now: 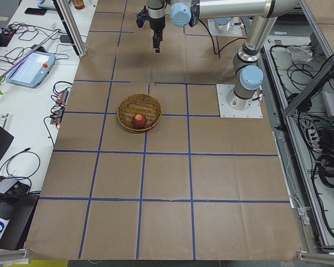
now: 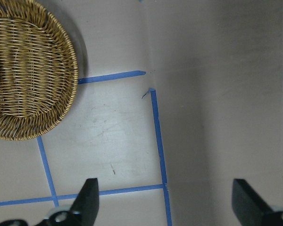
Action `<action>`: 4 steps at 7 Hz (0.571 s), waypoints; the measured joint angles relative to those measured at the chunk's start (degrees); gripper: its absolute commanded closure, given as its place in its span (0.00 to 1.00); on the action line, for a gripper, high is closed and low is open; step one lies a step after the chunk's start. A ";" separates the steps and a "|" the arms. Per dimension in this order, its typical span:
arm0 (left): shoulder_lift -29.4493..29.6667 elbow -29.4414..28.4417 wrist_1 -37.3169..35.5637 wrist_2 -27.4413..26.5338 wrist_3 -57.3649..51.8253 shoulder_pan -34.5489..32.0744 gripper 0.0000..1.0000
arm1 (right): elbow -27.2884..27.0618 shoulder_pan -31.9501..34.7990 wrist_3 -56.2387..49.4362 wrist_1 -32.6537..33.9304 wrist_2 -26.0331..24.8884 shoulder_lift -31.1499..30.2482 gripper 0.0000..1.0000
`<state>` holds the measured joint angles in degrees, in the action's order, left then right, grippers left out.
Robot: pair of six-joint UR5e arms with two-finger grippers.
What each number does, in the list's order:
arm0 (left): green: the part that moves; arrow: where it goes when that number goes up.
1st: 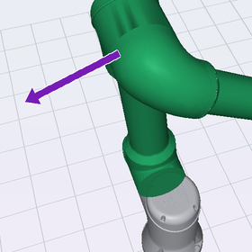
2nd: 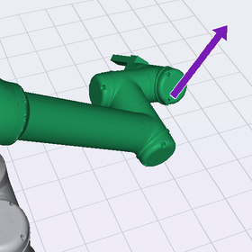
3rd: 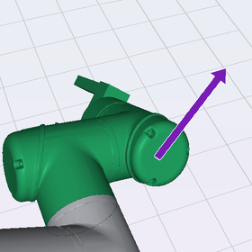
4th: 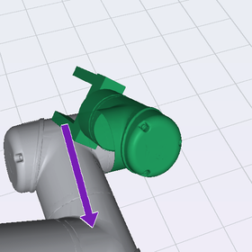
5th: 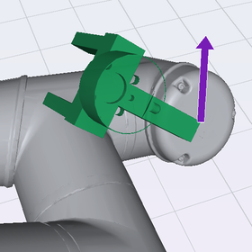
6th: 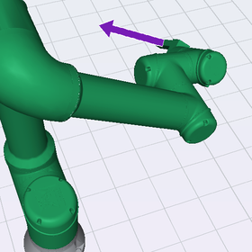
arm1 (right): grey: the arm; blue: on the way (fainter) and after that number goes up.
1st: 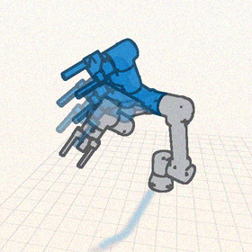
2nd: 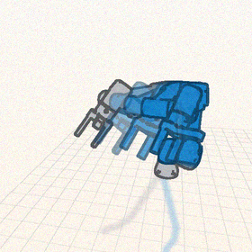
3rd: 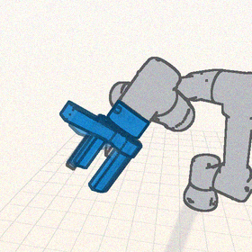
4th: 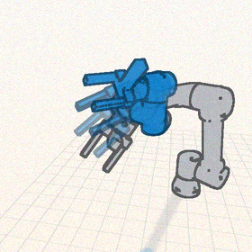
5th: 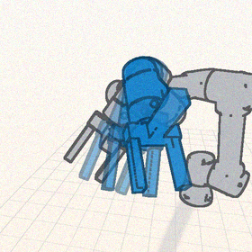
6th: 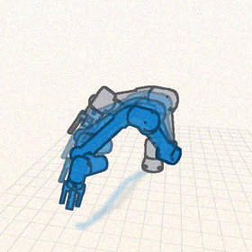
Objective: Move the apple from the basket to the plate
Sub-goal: 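Lift the apple with the right gripper and carry it to the blue plate, then lower the apple onto the plate beside the other apples and open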
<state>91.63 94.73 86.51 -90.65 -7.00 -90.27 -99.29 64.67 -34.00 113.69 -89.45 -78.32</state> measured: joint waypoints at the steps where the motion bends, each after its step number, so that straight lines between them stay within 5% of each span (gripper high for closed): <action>1: 0.17 -0.09 -0.22 0.06 0.38 0.00 0.01 | -2.03 -1.32 -1.86 2.33 0.99 0.76 0.50; 4: 0.91 -0.90 -0.44 0.33 0.83 0.00 0.01 | -7.38 -3.68 -5.03 9.51 1.65 2.34 0.50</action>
<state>92.54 93.83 86.08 -90.32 -6.17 -90.26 -106.67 60.98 -39.03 123.20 -87.80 -75.98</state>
